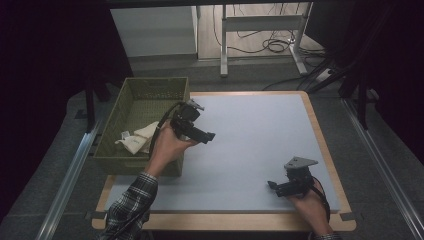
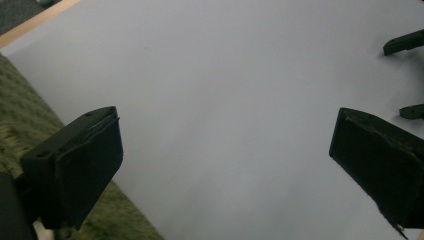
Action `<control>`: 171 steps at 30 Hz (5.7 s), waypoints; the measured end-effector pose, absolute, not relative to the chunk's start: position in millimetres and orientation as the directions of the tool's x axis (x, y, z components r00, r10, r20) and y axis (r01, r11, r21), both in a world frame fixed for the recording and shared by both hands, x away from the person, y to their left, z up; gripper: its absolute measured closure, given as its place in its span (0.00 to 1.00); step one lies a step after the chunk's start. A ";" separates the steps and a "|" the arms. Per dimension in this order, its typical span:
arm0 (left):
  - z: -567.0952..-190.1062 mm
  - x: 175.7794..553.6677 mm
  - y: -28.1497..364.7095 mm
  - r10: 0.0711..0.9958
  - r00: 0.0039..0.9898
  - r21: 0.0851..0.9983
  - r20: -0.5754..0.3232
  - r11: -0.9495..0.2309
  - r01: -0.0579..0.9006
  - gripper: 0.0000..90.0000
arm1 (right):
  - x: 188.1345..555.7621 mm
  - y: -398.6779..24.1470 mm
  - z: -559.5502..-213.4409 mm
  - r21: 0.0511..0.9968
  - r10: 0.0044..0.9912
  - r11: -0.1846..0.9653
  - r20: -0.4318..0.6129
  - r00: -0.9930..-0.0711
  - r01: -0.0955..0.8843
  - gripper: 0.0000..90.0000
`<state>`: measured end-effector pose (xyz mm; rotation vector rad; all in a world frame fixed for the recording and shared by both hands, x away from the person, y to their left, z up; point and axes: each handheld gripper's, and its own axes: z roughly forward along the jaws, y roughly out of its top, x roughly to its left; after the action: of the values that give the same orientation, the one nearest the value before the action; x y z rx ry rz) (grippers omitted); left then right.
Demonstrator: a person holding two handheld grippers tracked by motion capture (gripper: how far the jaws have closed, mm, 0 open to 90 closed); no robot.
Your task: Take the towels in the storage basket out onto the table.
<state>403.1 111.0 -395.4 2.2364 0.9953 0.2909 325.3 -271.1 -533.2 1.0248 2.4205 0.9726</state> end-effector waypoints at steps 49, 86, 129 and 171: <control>-468.0 460.3 253.4 0.903 0.430 0.411 -0.003 -0.391 0.824 0.01 | 325.3 -271.2 -533.2 0.704 0.729 0.506 -0.041 -0.683 0.498 0.03; -465.7 463.0 274.1 0.905 0.398 0.378 -0.153 -0.318 0.869 0.79 | 325.4 -271.2 -533.2 0.704 0.729 0.506 -0.040 -0.683 0.498 0.03; -341.0 429.5 215.1 0.832 0.555 0.710 -0.002 -0.390 0.586 0.78 | 325.4 -271.2 -533.2 0.703 0.729 0.507 -0.041 -0.684 0.498 0.03; -381.6 444.2 26.2 0.625 0.781 0.664 -0.011 -0.579 0.473 0.76 | 325.3 -271.2 -533.1 0.702 0.729 0.507 -0.038 -0.684 0.501 0.03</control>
<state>444.2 26.2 -381.6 2.2982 0.8118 0.2939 325.3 -271.2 -533.1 1.0269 2.4238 0.9713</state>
